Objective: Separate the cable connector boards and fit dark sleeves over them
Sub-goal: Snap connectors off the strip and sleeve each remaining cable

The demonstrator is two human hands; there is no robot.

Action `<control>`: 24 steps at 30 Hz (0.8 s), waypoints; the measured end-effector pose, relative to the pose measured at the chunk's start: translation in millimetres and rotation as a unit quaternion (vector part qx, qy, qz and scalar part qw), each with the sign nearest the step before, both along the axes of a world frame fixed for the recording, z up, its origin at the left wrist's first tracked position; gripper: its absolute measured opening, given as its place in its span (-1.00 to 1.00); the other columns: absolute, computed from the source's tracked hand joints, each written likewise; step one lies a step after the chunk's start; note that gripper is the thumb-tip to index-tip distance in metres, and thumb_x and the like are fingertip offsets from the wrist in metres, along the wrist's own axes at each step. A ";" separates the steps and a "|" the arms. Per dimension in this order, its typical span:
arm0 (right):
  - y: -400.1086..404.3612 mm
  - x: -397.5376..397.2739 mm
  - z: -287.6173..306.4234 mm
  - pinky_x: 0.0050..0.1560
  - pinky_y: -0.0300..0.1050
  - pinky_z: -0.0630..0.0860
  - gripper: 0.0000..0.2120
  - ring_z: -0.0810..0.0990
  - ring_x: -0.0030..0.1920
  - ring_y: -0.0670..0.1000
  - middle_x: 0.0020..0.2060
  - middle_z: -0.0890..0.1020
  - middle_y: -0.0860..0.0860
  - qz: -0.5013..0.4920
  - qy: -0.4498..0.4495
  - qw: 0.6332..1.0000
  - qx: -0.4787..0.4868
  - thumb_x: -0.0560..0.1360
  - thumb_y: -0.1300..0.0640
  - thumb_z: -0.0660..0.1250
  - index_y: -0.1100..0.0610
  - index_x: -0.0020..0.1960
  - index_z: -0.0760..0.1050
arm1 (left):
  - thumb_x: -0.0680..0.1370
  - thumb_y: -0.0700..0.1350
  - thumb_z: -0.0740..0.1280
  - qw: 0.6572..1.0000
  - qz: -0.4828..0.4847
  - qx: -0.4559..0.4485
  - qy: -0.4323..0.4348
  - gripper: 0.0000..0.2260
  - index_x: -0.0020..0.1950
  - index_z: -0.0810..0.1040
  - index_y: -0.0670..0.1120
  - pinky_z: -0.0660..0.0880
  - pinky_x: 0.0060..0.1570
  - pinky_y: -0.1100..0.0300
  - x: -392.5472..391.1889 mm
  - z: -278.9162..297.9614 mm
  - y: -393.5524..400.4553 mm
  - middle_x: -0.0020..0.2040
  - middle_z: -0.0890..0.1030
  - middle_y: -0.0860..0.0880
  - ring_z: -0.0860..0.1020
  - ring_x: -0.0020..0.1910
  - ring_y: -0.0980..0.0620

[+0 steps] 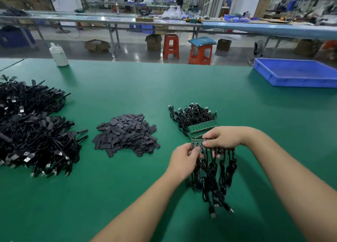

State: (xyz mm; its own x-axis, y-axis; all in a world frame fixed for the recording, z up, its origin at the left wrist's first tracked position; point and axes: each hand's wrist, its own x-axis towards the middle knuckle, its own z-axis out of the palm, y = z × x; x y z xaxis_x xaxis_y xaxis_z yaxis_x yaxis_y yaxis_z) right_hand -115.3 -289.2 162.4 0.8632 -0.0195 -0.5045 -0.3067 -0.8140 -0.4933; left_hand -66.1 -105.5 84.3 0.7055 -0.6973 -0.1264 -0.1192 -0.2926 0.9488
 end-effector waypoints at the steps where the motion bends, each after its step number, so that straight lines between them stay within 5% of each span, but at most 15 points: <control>1: -0.5 0.2 -1.8 0.08 0.03 0.55 -0.75 0.65 -0.11 0.01 -0.11 0.67 0.02 0.006 -0.017 0.999 -0.039 0.61 -0.15 0.24 -0.02 -0.08 0.54 | 0.64 -0.05 0.24 1.000 0.004 0.009 -0.001 -0.79 -0.02 0.58 -0.15 0.50 -0.32 0.12 -0.2 0.3 -2.0 -0.26 0.69 0.13 0.57 -0.43 0.14; 6: 12.8 6.2 -19.5 -0.21 -0.16 0.39 -0.76 0.48 -0.30 -0.17 -0.34 0.56 -0.16 -0.002 -0.125 0.987 -0.101 0.59 -0.08 0.28 -0.15 -0.26 0.46 | 0.64 -0.12 0.25 0.996 0.030 -0.003 0.088 -0.76 -0.21 0.51 -0.14 0.63 -0.31 -0.01 -3.5 2.8 -10.4 -0.16 0.69 -0.16 0.63 -0.43 -0.09; 10: 14.5 8.6 -29.6 -0.25 -0.12 0.44 -0.72 0.53 -0.30 -0.10 -0.35 0.59 -0.12 -0.023 -0.151 0.981 -0.118 0.59 -0.03 0.30 -0.14 -0.31 0.46 | 0.60 -0.01 0.29 0.996 0.063 0.058 -0.001 -0.67 -0.18 0.56 -0.25 0.61 -0.20 -0.08 -2.3 -1.3 -12.9 -0.22 0.66 -0.27 0.65 -0.31 -0.23; 16: 19.1 15.0 -38.5 -0.15 -0.07 0.54 -0.73 0.58 -0.24 -0.06 -0.33 0.61 -0.12 -0.031 -0.140 0.977 -0.160 0.58 -0.05 0.30 -0.14 -0.30 0.45 | 0.59 0.00 0.28 0.988 0.095 0.106 -0.056 -0.65 -0.37 0.43 -0.10 0.26 -0.43 0.16 -4.4 -7.2 -17.7 -0.46 0.41 -0.03 0.34 -0.44 -0.05; 24: 24.1 27.3 -48.2 -0.20 -0.12 0.51 -0.74 0.57 -0.27 -0.06 -0.35 0.59 -0.14 -0.048 -0.123 0.978 -0.164 0.58 -0.04 0.31 -0.14 -0.29 0.46 | 0.60 0.00 0.29 0.984 0.124 0.124 -0.032 -0.64 -0.38 0.45 -0.09 0.24 -0.47 0.18 3.9 -17.8 -21.7 -0.45 0.42 -0.01 0.32 -0.46 -0.02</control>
